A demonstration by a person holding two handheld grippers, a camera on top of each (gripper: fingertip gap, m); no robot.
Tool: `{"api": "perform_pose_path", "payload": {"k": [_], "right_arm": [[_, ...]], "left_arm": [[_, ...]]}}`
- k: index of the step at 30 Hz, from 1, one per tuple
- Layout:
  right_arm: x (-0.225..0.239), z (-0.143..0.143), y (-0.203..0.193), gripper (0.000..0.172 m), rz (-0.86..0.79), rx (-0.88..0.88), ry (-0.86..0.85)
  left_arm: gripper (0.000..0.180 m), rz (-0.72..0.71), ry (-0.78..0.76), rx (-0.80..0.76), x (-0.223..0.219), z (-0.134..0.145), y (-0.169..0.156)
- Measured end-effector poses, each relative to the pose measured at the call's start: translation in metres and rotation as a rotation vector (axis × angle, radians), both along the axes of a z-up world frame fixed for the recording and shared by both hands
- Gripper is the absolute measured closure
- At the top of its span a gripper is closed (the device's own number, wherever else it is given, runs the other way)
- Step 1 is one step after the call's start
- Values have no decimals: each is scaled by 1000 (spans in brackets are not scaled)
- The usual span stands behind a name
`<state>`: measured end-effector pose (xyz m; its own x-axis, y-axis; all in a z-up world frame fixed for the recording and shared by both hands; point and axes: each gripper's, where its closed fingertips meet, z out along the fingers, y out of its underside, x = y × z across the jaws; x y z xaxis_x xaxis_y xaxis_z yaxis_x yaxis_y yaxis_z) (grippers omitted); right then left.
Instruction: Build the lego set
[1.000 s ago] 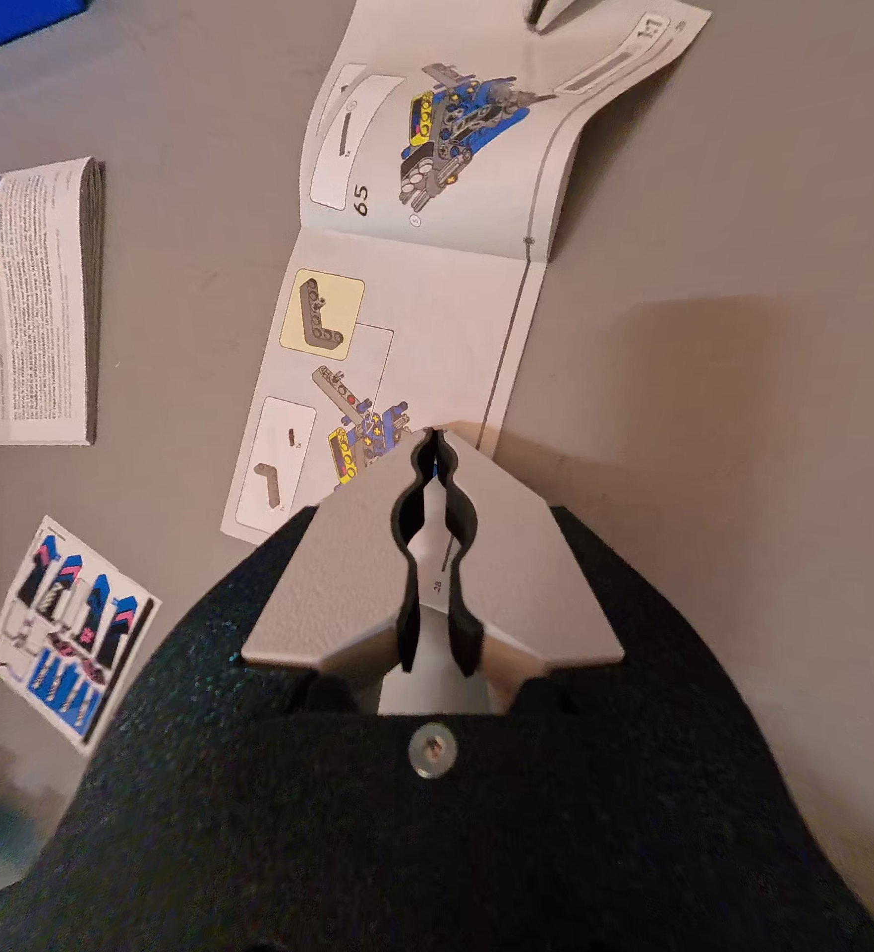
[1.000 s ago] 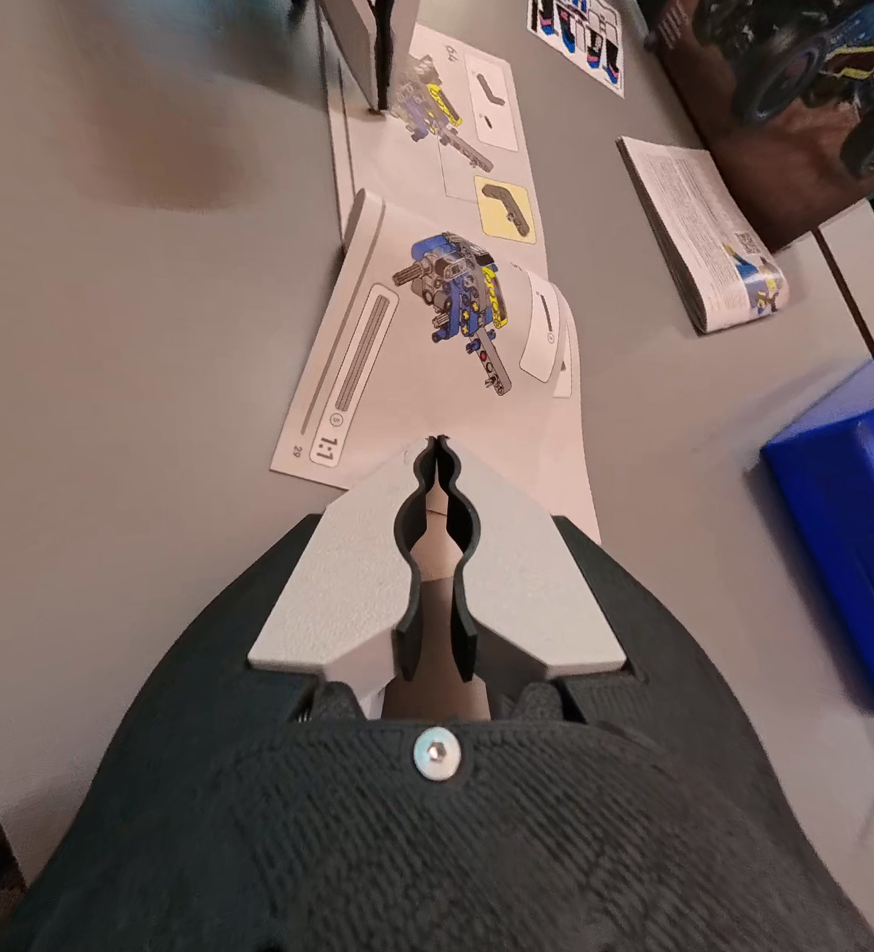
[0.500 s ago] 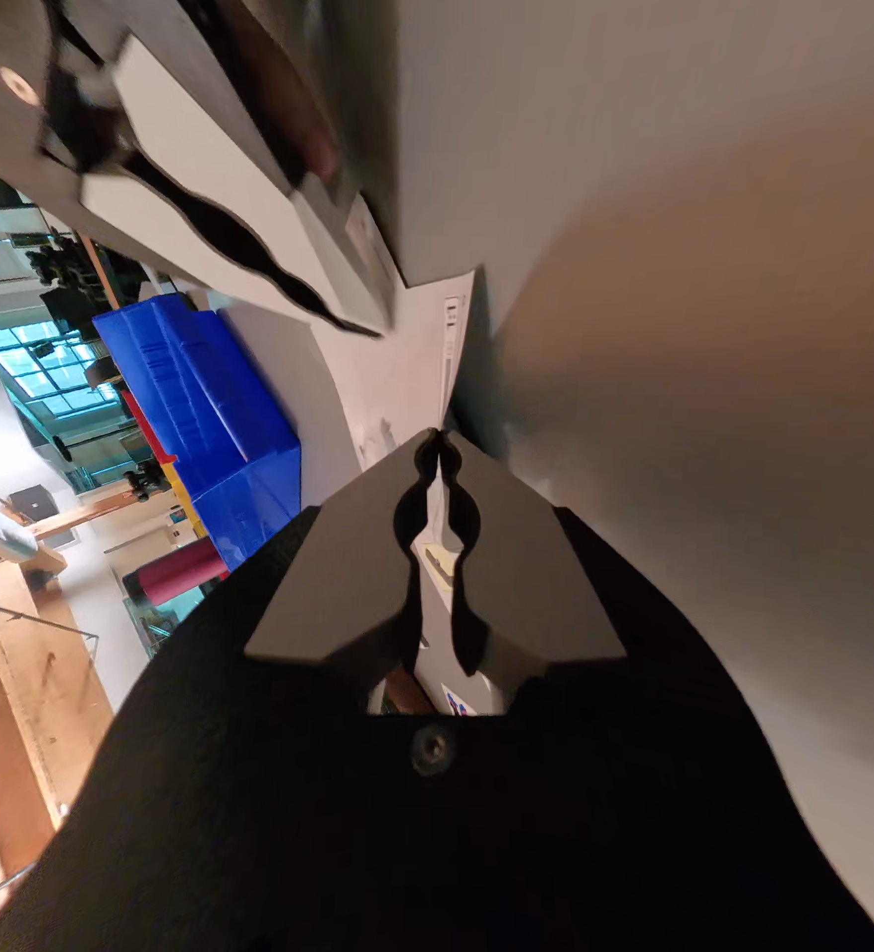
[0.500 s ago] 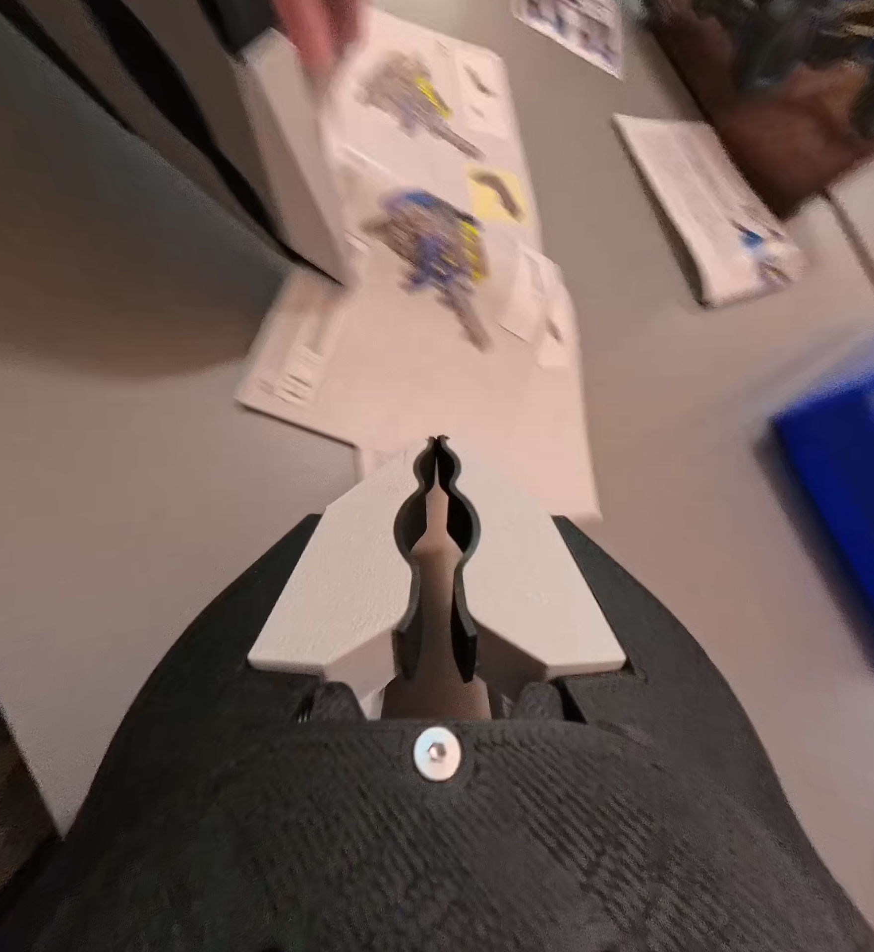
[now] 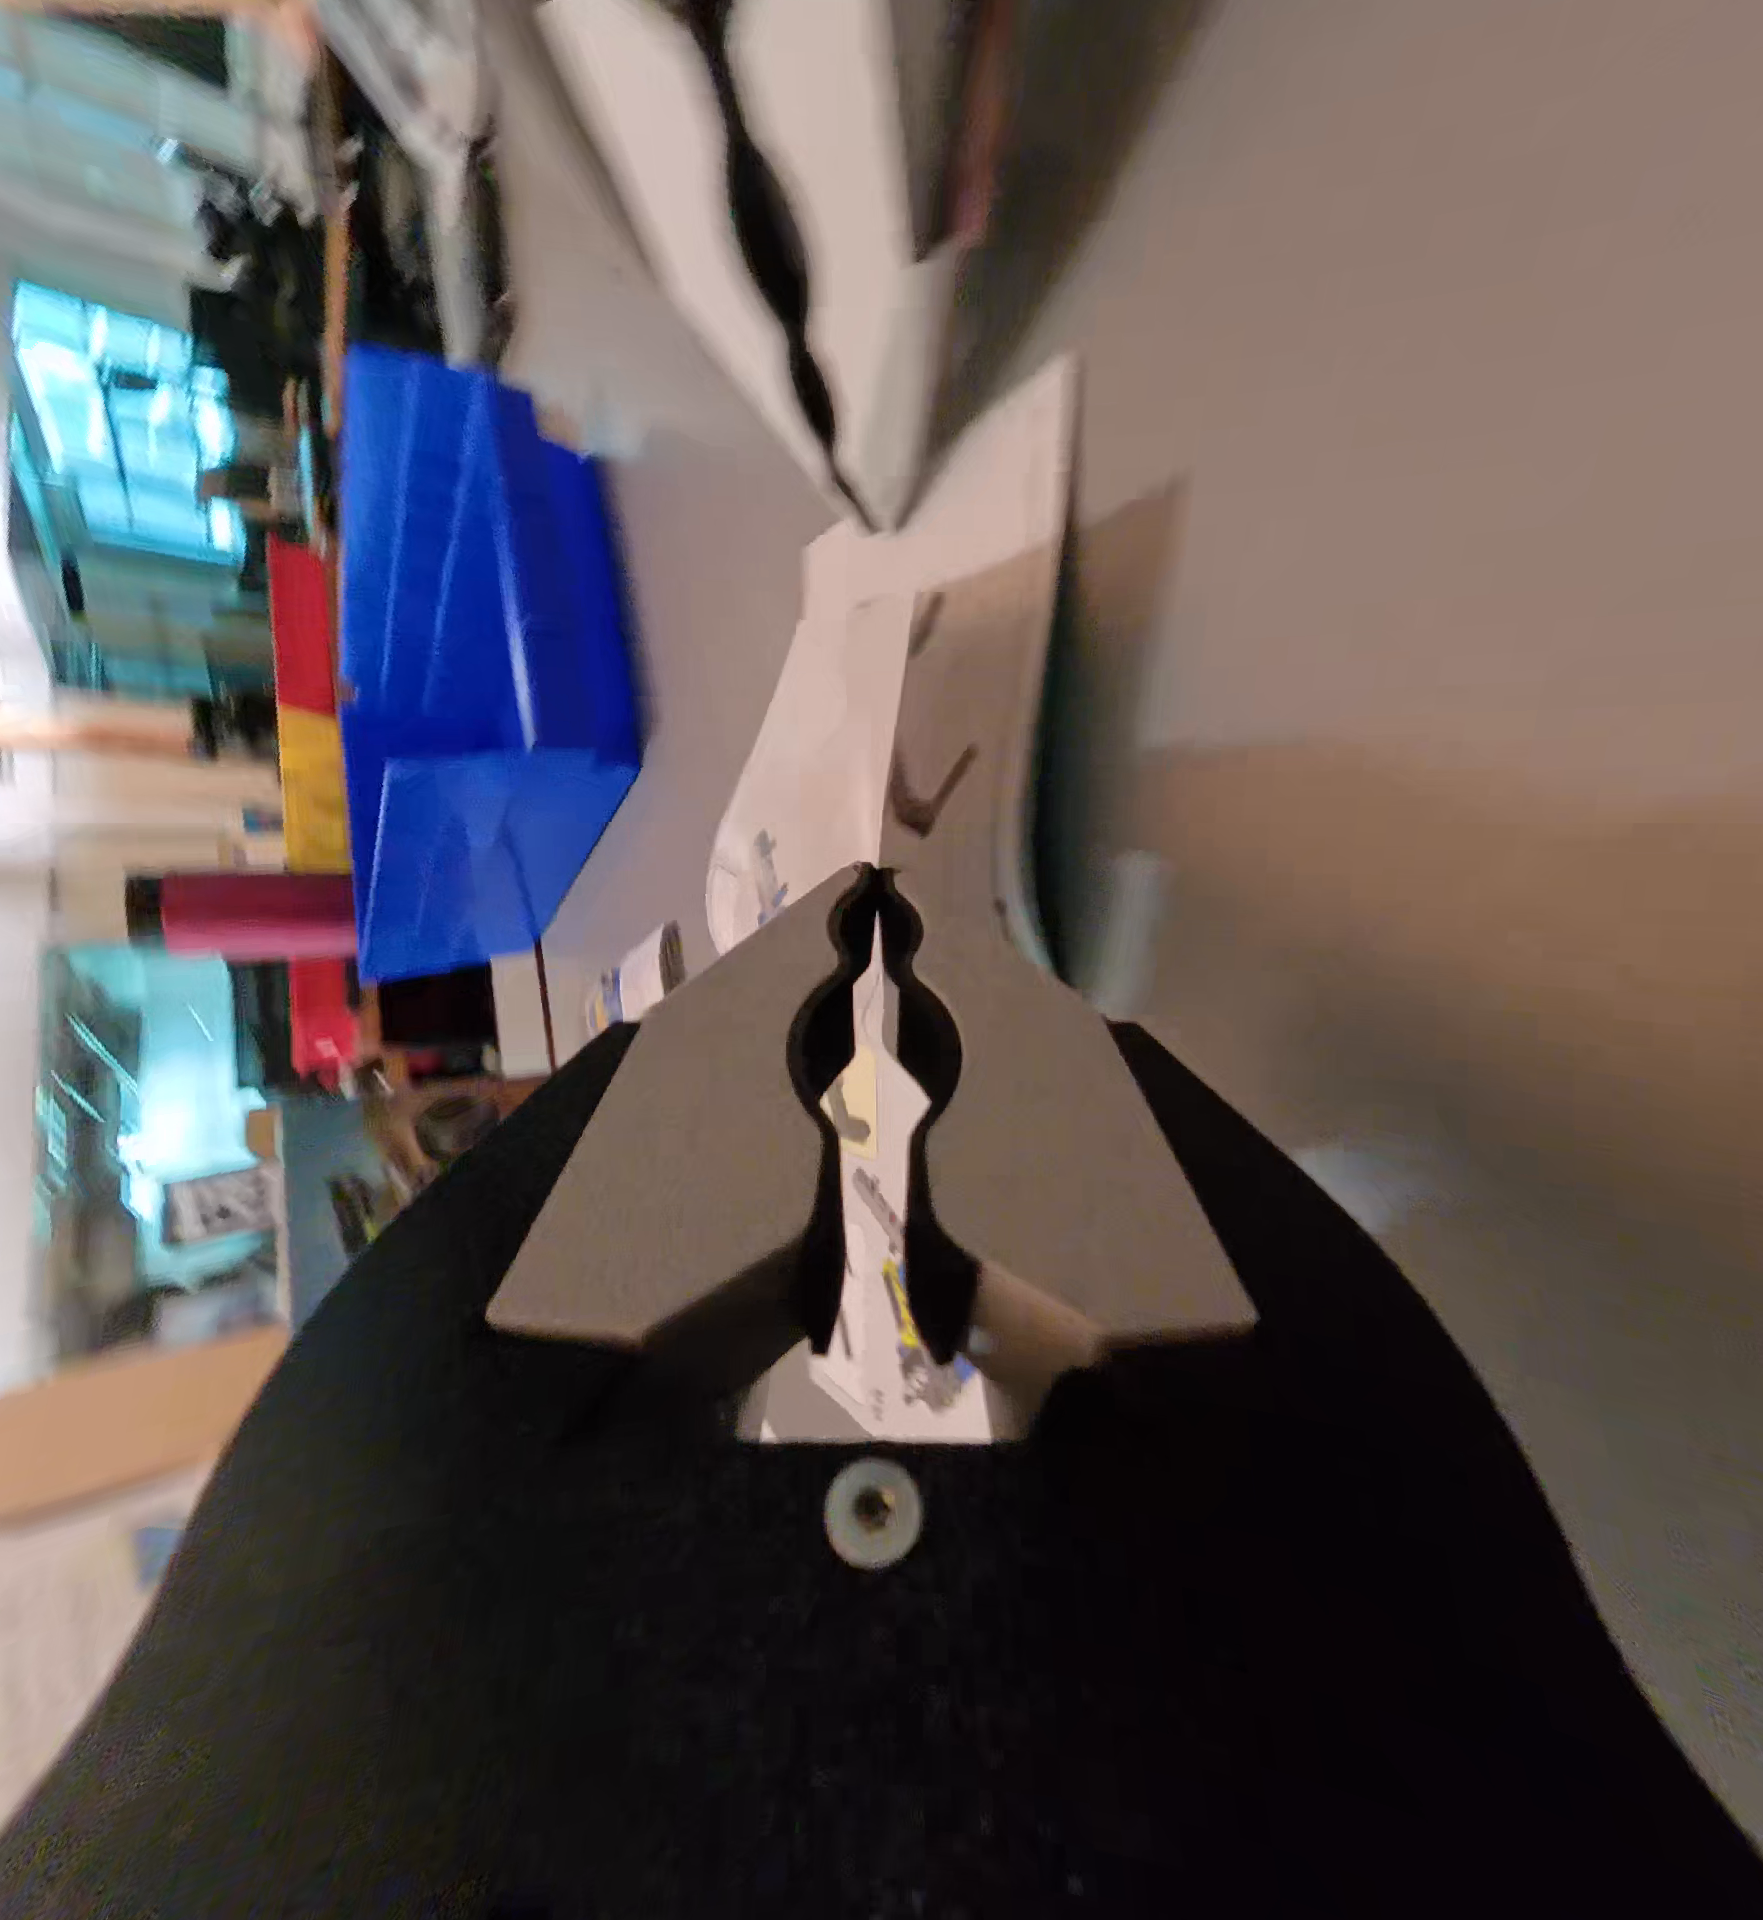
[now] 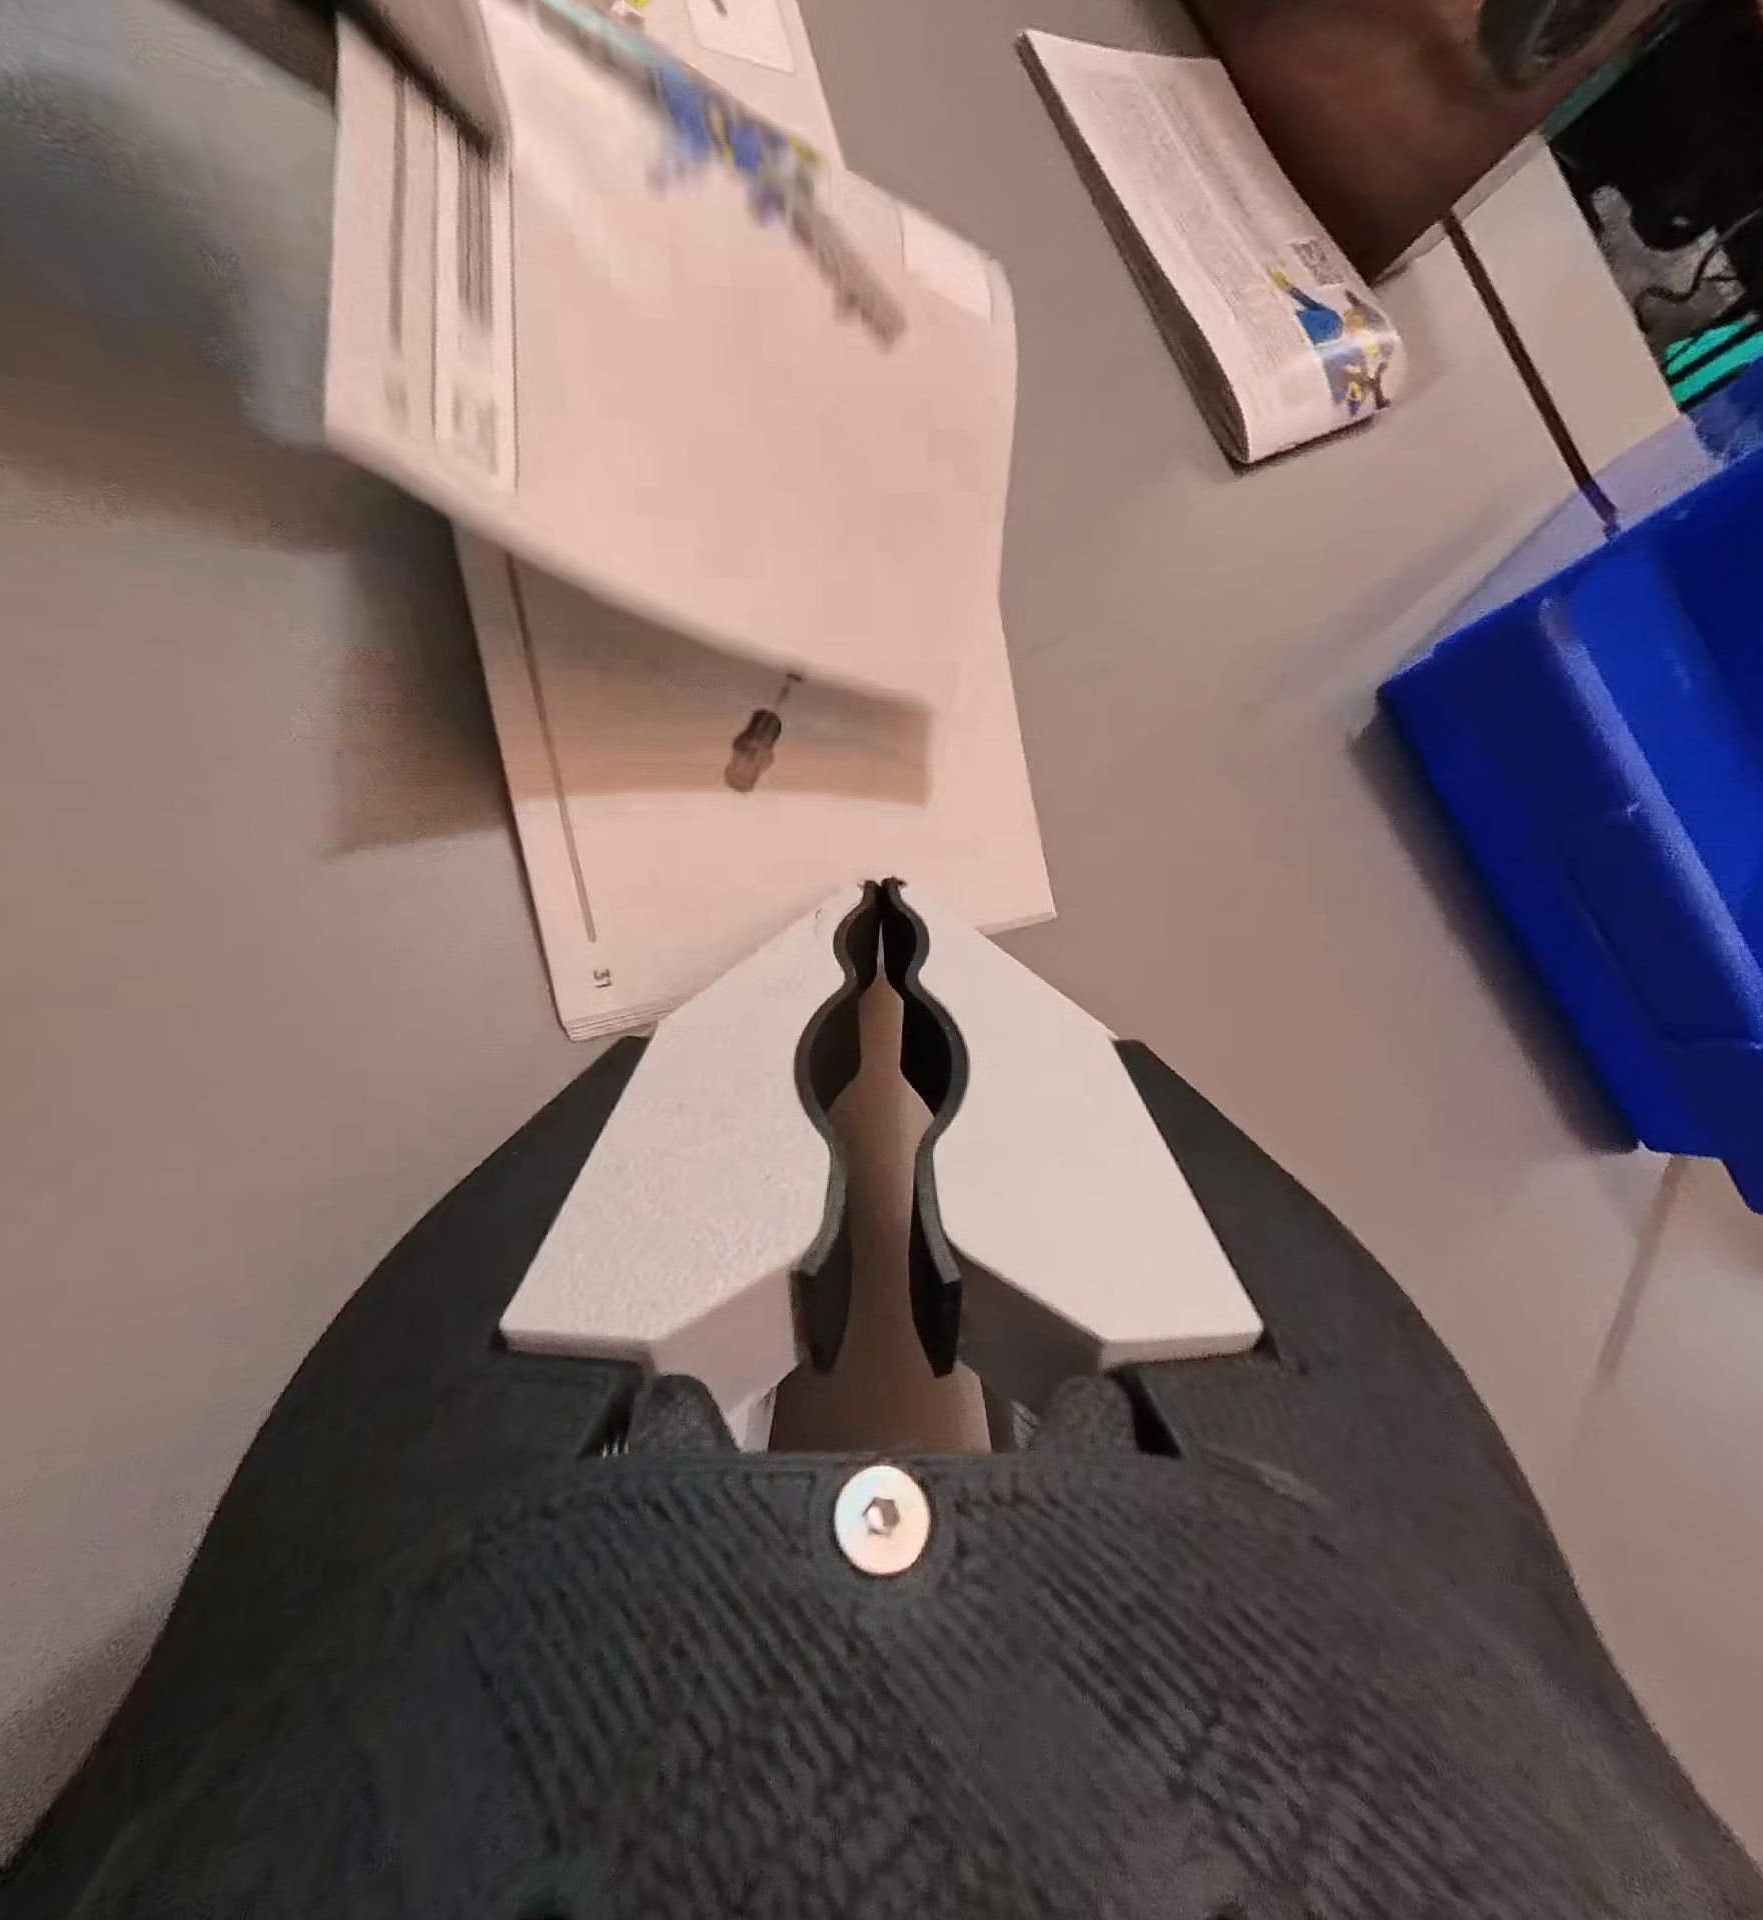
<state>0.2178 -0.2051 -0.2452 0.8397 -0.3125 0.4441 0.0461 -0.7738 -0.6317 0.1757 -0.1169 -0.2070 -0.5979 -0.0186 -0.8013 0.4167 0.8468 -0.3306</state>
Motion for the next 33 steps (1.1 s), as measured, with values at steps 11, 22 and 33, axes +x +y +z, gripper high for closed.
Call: {"api": "perform_pose_path", "payload": {"k": [11, 22, 33], "right_arm": [[3, -2, 6, 172, -27, -27, 16], [-4, 27, 58, 172, 14, -27, -125], [-22, -2, 96, 172, 165, -119, -92]], "left_arm": [[171, 493, 214, -435, 15, -5, 112], [160, 699, 165, -398, 21, -7, 172], [180, 583, 334, -277, 25, -43, 156]]}}
